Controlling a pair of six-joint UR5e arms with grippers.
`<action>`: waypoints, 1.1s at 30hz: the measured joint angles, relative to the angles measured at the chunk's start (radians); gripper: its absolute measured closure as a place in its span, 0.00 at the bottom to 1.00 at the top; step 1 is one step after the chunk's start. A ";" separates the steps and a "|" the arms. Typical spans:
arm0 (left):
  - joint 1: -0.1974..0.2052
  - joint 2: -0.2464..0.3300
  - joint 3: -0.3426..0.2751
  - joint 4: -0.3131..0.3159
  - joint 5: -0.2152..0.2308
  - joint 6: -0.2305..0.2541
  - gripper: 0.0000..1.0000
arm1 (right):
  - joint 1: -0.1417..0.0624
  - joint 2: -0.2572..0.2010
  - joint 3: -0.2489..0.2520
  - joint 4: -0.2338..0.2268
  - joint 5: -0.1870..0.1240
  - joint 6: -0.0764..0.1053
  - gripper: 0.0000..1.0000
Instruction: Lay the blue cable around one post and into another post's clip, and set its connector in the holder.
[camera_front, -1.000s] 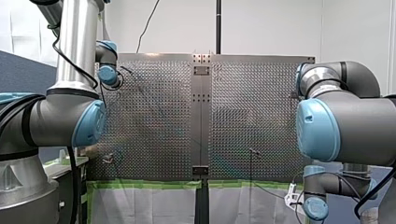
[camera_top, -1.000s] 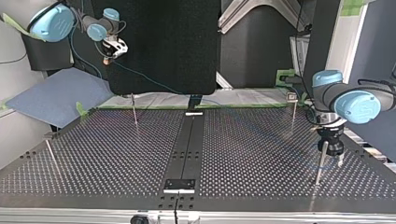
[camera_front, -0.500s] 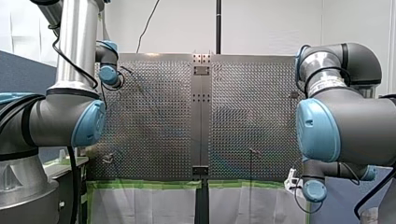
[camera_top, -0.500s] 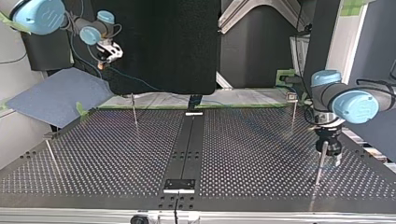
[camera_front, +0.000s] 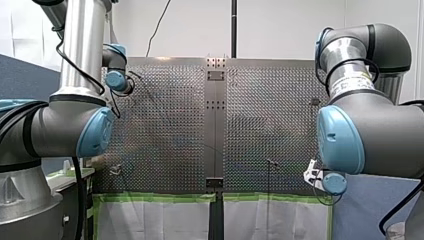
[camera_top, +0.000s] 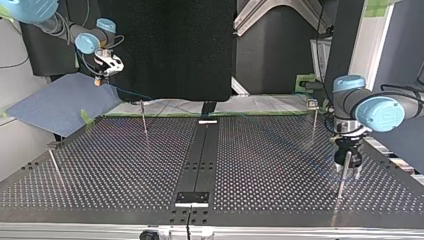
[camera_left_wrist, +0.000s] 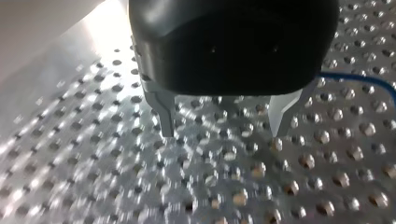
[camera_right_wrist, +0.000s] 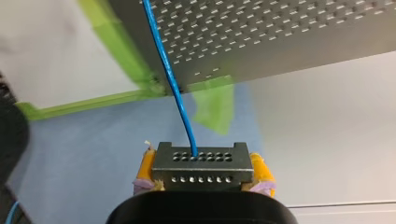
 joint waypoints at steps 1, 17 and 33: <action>0.002 0.000 -0.003 -0.001 -0.005 -0.009 0.00 | 0.000 -0.010 0.000 0.001 0.000 0.000 0.53; 0.012 -0.079 -0.035 0.023 0.006 -0.097 0.00 | 0.010 -0.094 0.000 0.008 -0.002 -0.001 0.53; 0.014 -0.080 -0.065 0.011 -0.012 -0.107 0.00 | 0.021 -0.094 0.000 -0.001 -0.003 0.001 0.53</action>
